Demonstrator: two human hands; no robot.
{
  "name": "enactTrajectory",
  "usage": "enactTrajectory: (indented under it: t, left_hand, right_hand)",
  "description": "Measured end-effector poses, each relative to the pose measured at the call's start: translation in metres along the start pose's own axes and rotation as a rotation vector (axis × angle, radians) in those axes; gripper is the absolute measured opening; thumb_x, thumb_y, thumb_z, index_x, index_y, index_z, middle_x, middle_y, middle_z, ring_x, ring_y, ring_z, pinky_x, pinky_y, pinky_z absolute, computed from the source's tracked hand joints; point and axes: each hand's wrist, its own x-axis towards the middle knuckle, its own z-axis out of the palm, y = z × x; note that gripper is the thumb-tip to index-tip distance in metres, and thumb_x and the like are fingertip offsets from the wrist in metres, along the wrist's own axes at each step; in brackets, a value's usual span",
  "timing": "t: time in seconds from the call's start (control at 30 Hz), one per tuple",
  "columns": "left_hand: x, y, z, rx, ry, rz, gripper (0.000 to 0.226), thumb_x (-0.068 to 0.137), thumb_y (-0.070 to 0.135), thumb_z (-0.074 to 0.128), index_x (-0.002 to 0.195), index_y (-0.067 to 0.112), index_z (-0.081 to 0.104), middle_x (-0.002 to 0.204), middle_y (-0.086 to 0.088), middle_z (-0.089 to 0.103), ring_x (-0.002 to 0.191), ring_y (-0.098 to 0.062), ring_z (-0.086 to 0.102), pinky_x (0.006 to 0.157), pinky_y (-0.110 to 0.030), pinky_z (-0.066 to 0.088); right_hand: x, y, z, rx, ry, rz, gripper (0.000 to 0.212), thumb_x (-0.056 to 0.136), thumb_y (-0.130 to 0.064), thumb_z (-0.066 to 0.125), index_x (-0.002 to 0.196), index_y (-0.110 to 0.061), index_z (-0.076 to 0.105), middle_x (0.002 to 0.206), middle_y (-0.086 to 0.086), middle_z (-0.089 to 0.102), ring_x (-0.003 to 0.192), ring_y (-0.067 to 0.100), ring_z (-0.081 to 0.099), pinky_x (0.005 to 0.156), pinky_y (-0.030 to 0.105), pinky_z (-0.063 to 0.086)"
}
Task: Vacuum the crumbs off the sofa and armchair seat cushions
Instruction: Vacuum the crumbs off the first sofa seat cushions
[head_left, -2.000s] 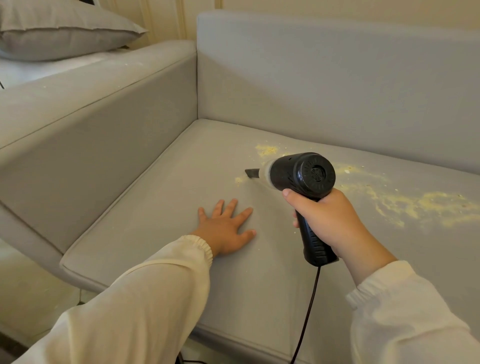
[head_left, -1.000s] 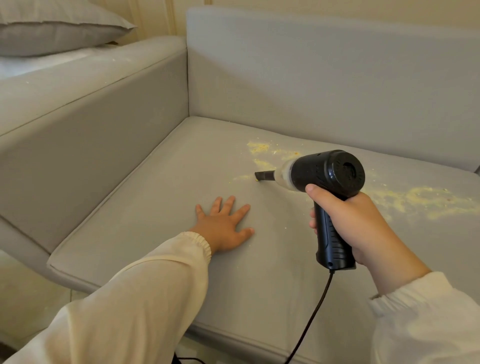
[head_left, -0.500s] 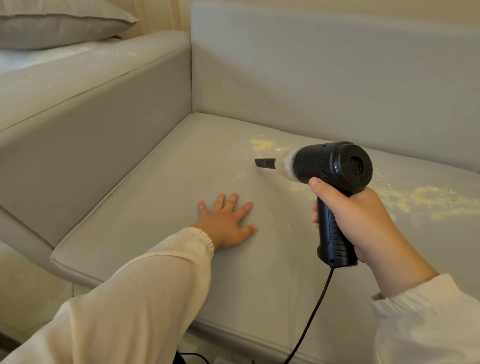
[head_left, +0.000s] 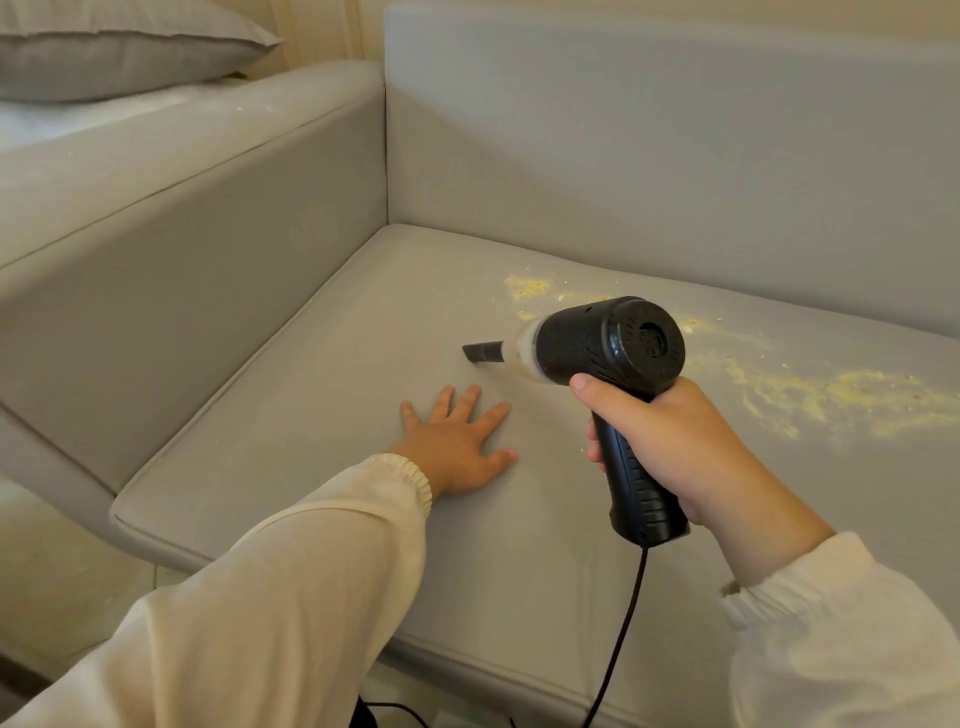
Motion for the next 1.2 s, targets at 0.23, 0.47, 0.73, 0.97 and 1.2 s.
enactTrajectory:
  t: [0.23, 0.47, 0.73, 0.97, 1.2]
  left_hand:
    - [-0.007, -0.003, -0.003, -0.005, -0.021, 0.003, 0.073, 0.097, 0.079, 0.019, 0.160, 0.053, -0.006, 0.173, 0.009, -0.018, 0.159, -0.025, -0.015, 0.119, -0.073, -0.004]
    - [0.003, 0.002, 0.003, -0.020, 0.042, 0.005, 0.072, 0.097, 0.079, 0.019, 0.160, 0.053, -0.004, 0.173, 0.008, -0.016, 0.159, -0.026, -0.014, 0.119, -0.072, -0.004]
    - [0.054, 0.027, -0.015, -0.115, 0.127, 0.049, 0.069, 0.099, 0.075, 0.020, 0.160, 0.054, -0.005, 0.173, 0.008, -0.017, 0.159, -0.026, -0.017, 0.118, -0.072, -0.010]
    - [0.065, 0.019, -0.018, -0.150, 0.090, -0.018, 0.068, 0.097, 0.078, 0.017, 0.160, 0.056, 0.005, 0.174, 0.008, -0.011, 0.159, -0.030, -0.015, 0.117, -0.073, -0.011]
    - [0.063, 0.019, -0.021, -0.107, 0.065, -0.009, 0.070, 0.097, 0.078, 0.020, 0.160, 0.056, 0.000, 0.174, 0.008, -0.013, 0.159, -0.030, -0.015, 0.117, -0.074, -0.008]
  right_hand:
    - [-0.004, -0.002, -0.006, -0.021, -0.017, -0.011, 0.020, 0.092, -0.042, 0.077, 0.098, -0.022, 0.075, 0.080, 0.008, 0.079, 0.070, 0.022, 0.078, 0.080, 0.046, 0.066]
    - [0.052, -0.011, -0.031, 0.109, 0.331, -0.041, 0.023, 0.091, -0.040, 0.080, 0.094, -0.019, 0.071, 0.077, 0.010, 0.077, 0.084, 0.037, 0.078, 0.086, 0.052, 0.064]
    - [0.130, -0.007, -0.032, 0.181, 0.362, 0.037, 0.028, 0.091, -0.039, 0.080, 0.094, -0.012, 0.073, 0.086, 0.017, 0.078, 0.087, 0.039, 0.077, 0.088, 0.052, 0.063]
    - [0.143, 0.000, -0.022, 0.195, 0.342, 0.033, 0.026, 0.092, -0.037, 0.079, 0.096, -0.012, 0.073, 0.083, 0.013, 0.076, 0.080, 0.032, 0.076, 0.086, 0.049, 0.063]
    - [0.157, -0.032, -0.036, 0.135, 0.303, -0.007, 0.029, 0.091, -0.041, 0.079, 0.103, -0.016, 0.072, 0.083, 0.010, 0.077, 0.077, 0.028, 0.075, 0.079, 0.043, 0.062]
